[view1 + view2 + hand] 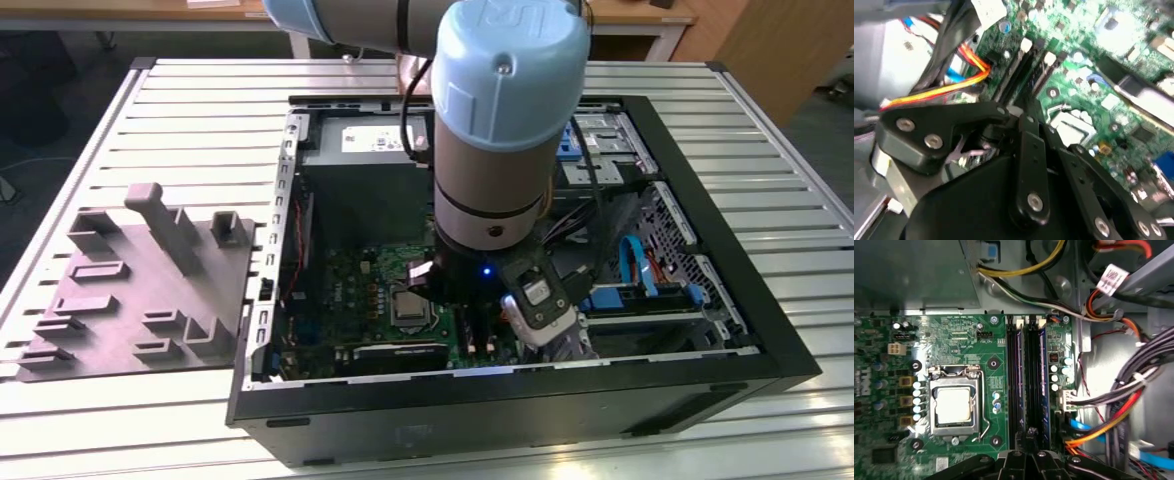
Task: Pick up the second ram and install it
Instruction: 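Press down the second ram until it locks into place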
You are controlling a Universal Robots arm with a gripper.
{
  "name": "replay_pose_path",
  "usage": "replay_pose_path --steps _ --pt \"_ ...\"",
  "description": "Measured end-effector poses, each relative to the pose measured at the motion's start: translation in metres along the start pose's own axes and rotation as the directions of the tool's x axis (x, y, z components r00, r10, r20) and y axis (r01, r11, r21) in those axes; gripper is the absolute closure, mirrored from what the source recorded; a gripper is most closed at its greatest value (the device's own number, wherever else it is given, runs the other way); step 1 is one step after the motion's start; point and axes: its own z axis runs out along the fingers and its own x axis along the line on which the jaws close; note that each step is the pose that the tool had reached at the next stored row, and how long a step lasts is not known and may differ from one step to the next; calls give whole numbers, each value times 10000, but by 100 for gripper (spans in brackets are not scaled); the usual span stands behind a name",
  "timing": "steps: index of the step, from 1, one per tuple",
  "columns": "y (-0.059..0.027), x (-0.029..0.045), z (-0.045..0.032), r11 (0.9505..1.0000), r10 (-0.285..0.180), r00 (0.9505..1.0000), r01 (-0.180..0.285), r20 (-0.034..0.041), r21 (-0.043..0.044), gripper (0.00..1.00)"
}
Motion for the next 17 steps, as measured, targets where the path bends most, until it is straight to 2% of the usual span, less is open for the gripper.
replay_pose_path --steps 6,8,14,17 --pt "15 -16 -252 10000 -1 10000 1 0 3 90" --pt "18 -19 -305 10000 -1 10000 1 -2 6 90" --pt "25 -20 -310 10000 -3 10000 3 -1 7 90" --pt "82 -17 -305 10000 -1 10000 1 0 5 90"
